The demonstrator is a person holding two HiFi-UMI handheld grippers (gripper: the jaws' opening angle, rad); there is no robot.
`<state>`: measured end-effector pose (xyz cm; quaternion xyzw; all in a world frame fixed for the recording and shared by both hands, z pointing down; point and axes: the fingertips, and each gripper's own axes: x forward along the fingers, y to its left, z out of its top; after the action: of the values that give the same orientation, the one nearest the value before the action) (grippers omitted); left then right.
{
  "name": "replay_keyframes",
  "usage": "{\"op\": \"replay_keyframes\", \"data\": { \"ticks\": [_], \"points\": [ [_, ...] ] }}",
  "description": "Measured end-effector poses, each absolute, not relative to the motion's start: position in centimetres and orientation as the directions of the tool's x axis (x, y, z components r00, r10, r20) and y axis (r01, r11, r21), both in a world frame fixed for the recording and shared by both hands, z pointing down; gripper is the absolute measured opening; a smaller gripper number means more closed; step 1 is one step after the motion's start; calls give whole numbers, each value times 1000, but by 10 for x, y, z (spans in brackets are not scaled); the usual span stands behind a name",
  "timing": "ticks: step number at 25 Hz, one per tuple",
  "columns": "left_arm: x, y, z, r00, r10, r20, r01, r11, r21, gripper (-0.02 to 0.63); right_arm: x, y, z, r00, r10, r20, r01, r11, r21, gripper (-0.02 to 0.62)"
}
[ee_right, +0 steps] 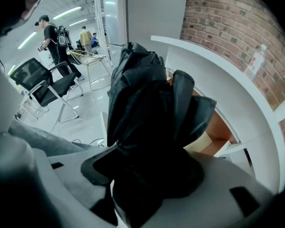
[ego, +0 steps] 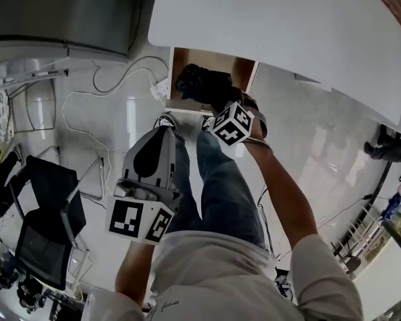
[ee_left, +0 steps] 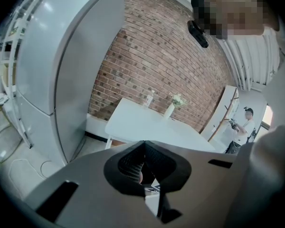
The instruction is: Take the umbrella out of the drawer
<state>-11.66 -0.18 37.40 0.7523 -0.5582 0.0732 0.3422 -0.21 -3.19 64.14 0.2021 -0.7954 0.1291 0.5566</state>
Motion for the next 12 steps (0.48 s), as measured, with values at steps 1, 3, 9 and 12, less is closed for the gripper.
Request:
{"op": "replay_keyframes", "data": {
  "ticks": [1, 3, 9, 12],
  "points": [
    [-115, 0, 372, 369, -788, 492, -890, -147, 432, 17, -1, -31, 638, -302, -181, 936, -469, 883, 20, 267],
    [-114, 3, 369, 368, -788, 495, -891, -146, 429, 17, 0, -30, 630, -308, -188, 933, -476, 879, 20, 267],
    [-105, 12, 360, 385, -779, 495, -886, -162, 435, 17, 2, -24, 610, -325, -193, 926, -486, 874, 12, 267],
    [-101, 13, 356, 394, -775, 494, -885, -175, 432, 17, 3, -23, 602, -329, -193, 924, -482, 876, 11, 268]
  ]
}}
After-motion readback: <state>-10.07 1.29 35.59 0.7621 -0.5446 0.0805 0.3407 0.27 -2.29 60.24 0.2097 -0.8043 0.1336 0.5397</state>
